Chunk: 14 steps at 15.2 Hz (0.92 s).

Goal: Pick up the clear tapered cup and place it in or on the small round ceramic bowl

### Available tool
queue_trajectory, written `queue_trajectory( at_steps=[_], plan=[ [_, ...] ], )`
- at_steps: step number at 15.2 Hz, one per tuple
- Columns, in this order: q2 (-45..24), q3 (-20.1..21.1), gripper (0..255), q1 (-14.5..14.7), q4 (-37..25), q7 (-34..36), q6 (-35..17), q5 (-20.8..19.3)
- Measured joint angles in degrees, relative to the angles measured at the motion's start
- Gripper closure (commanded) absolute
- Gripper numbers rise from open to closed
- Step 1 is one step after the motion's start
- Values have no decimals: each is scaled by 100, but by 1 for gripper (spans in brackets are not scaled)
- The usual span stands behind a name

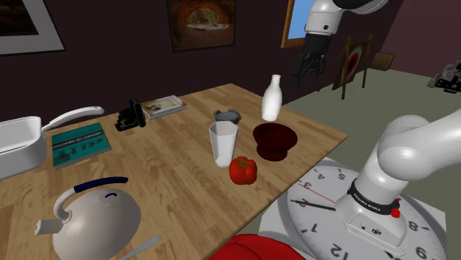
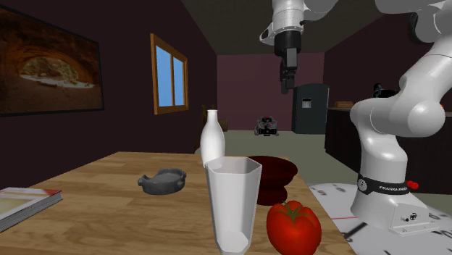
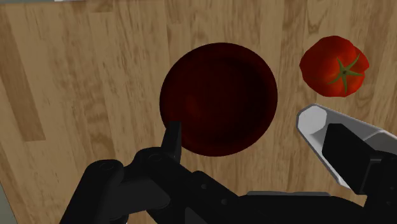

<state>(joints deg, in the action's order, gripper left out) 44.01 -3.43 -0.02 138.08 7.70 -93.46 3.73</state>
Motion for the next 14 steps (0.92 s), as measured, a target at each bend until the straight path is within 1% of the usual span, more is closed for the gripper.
queue_trajectory(
  at_steps=[1,4,8,14],
  plan=[
    [0,0,0,0,0,0,0,0],
    [-312,136,0,89,11,109,-310,112],
    [-894,383,0,246,34,297,-898,298],
    [-1996,775,0,478,-226,612,-1735,526]
  ],
)
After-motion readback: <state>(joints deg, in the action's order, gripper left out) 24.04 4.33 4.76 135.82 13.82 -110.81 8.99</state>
